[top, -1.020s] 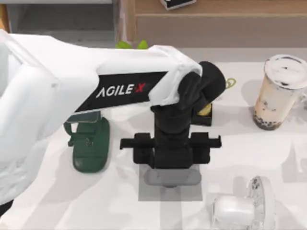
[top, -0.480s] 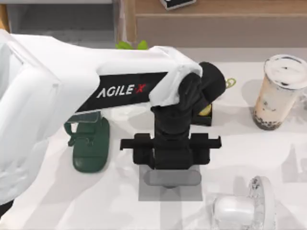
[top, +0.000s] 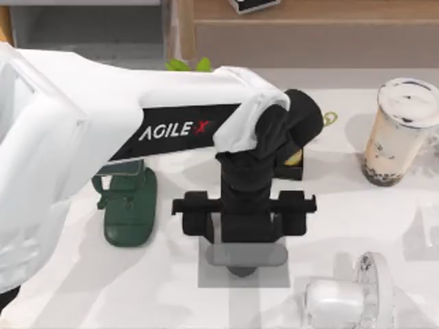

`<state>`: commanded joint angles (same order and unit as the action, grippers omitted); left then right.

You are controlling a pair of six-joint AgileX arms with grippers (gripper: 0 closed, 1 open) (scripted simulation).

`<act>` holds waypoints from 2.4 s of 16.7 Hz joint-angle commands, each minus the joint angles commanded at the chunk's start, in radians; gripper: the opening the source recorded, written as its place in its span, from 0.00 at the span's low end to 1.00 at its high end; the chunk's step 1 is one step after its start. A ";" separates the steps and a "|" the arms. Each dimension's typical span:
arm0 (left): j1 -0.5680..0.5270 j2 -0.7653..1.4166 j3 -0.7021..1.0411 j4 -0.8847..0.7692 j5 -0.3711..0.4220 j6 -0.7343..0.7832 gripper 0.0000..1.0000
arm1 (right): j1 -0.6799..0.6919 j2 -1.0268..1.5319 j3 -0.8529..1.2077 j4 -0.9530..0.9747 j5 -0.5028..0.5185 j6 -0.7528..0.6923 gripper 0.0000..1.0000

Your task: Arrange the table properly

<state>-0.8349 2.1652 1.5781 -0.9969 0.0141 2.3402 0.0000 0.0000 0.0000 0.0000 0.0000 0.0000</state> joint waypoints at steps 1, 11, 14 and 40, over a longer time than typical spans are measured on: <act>0.000 0.000 0.000 0.000 0.000 0.000 1.00 | 0.000 0.000 0.000 0.000 0.000 0.000 1.00; 0.016 -0.031 -0.003 0.005 0.014 -0.016 1.00 | 0.000 0.000 0.000 0.000 0.000 0.000 1.00; 0.075 -0.156 -0.029 0.019 0.065 -0.083 1.00 | 0.000 0.000 0.000 0.000 0.000 0.000 1.00; 1.432 -0.509 -0.533 0.038 -0.014 -1.352 1.00 | 0.000 0.000 0.000 0.000 0.000 0.000 1.00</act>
<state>0.5975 1.6565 1.0454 -0.9593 -0.0003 0.9882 0.0000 0.0000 0.0000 0.0000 0.0000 0.0000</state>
